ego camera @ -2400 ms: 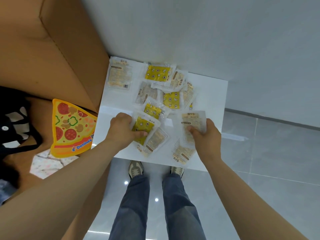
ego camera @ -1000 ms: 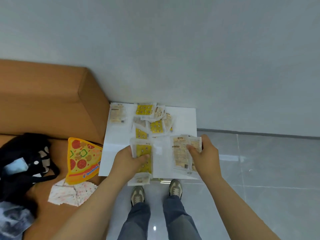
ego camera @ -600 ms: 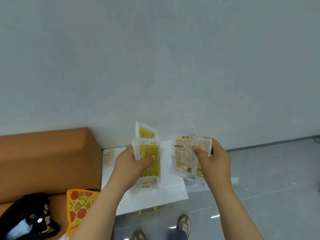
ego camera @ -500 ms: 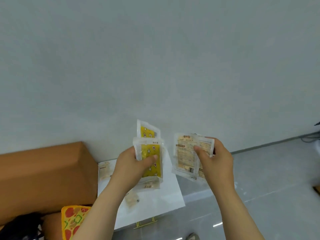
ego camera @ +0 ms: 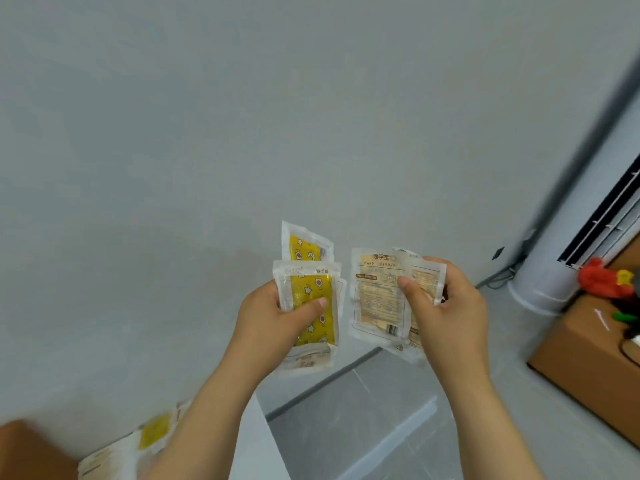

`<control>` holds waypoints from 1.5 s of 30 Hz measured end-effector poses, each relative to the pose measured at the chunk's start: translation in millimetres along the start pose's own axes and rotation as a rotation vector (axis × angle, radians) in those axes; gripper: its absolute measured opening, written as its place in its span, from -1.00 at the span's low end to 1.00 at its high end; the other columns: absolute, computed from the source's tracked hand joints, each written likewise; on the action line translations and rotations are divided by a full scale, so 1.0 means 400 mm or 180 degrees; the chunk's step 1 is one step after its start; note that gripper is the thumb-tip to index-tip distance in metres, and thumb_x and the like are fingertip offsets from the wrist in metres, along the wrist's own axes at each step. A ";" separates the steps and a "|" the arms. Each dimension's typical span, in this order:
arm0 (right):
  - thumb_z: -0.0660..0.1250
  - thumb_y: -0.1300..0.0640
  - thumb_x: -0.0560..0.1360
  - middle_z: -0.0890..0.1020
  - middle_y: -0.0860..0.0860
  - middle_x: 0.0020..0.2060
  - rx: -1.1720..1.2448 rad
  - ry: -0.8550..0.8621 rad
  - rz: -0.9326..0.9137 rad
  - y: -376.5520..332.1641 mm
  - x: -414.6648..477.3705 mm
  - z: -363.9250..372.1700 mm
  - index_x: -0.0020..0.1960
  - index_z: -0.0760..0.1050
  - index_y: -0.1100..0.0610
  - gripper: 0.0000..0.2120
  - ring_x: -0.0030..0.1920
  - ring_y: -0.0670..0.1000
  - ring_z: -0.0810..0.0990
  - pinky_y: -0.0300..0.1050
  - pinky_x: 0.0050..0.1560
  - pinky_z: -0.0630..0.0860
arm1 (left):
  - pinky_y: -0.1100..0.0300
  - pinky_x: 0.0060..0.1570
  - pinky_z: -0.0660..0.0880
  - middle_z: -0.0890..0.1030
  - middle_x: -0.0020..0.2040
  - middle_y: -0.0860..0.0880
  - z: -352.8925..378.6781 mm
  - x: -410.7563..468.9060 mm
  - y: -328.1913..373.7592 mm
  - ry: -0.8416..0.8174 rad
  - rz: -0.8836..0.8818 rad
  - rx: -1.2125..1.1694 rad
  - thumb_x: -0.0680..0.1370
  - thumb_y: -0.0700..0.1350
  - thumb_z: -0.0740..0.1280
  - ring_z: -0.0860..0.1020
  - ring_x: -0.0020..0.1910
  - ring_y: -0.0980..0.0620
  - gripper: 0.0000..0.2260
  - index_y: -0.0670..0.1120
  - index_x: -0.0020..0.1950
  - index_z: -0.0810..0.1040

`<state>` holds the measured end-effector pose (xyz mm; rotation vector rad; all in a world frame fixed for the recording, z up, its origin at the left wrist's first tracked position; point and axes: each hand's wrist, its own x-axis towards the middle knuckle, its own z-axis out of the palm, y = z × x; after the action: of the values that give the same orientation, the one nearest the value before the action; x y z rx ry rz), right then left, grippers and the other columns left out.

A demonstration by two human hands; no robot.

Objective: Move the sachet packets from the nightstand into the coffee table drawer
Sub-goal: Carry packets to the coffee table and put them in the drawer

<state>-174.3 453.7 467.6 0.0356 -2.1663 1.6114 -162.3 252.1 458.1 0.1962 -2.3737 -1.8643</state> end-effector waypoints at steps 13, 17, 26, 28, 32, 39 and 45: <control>0.40 0.21 0.49 0.65 -0.25 -0.19 -0.0450 0.0992 -0.0117 0.131 0.101 -0.626 -0.01 0.56 -0.06 -0.82 -0.11 -0.33 0.60 -0.48 -0.23 0.49 | 0.50 -0.44 0.45 0.65 -0.27 0.32 0.653 -0.022 0.220 -0.1302 0.0501 -0.0272 0.46 -0.10 0.44 0.64 -0.27 0.31 -0.87 0.15 -0.11 0.60; 0.41 0.21 0.48 0.65 -0.29 -0.20 -0.0637 0.1370 -0.0004 0.184 0.113 -0.764 -0.05 0.54 -0.13 -0.77 -0.10 -0.33 0.60 -0.48 -0.21 0.49 | 0.50 -0.43 0.45 0.65 -0.27 0.32 0.828 -0.012 0.254 -0.1755 0.0588 -0.0200 0.46 -0.10 0.44 0.64 -0.26 0.31 -0.86 0.15 -0.11 0.60; 0.41 0.22 0.48 0.63 -0.29 -0.15 -0.1074 0.2185 0.0372 0.322 0.205 -1.012 0.02 0.56 -0.07 -0.78 -0.06 -0.34 0.59 -0.51 -0.19 0.49 | 0.45 -0.38 0.50 0.70 -0.19 0.20 1.218 0.085 0.317 -0.2710 0.0731 -0.0096 0.44 -0.09 0.47 0.66 -0.22 0.24 -0.85 0.08 -0.01 0.64; 0.41 0.20 0.48 0.63 -0.30 -0.17 -0.1168 0.2289 0.0506 0.347 0.231 -1.049 0.00 0.55 -0.11 -0.77 -0.07 -0.33 0.60 -0.48 -0.20 0.51 | 0.46 -0.38 0.49 0.69 -0.21 0.19 1.289 0.111 0.332 -0.2873 0.0785 -0.0053 0.44 -0.10 0.47 0.65 -0.23 0.26 -0.86 0.07 -0.03 0.64; 0.40 0.16 0.49 0.64 -0.30 -0.16 -0.1361 0.2565 0.0835 0.398 0.266 -1.127 -0.07 0.50 -0.22 -0.74 -0.07 -0.31 0.61 -0.37 -0.19 0.57 | 0.45 -0.33 0.50 0.68 -0.15 0.18 1.447 0.153 0.357 -0.3296 0.0893 0.0078 0.45 -0.09 0.46 0.65 -0.20 0.25 -0.85 0.10 -0.02 0.63; 0.41 0.18 0.48 0.63 -0.27 -0.20 -0.1531 0.3343 0.1339 0.457 0.202 -1.309 -0.10 0.49 -0.20 -0.74 -0.10 -0.34 0.60 -0.48 -0.25 0.51 | 0.48 -0.36 0.49 0.69 -0.19 0.19 1.725 0.082 0.365 -0.4086 0.0992 0.0216 0.43 -0.11 0.48 0.65 -0.20 0.27 -0.86 0.10 -0.06 0.65; 0.40 0.16 0.49 0.65 -0.22 -0.12 -0.1690 0.3845 0.1679 0.513 0.104 -1.504 0.02 0.56 -0.03 -0.85 -0.11 -0.26 0.62 -0.49 -0.25 0.51 | 0.50 -0.36 0.46 0.68 -0.23 0.25 1.955 -0.075 0.393 -0.4591 0.1243 0.0253 0.42 -0.12 0.48 0.63 -0.21 0.31 -0.86 0.11 -0.09 0.64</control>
<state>-71.1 1081.2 432.3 -1.3671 -1.5173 0.7643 -271.4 1042.3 425.9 -2.0571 -2.6970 -1.8976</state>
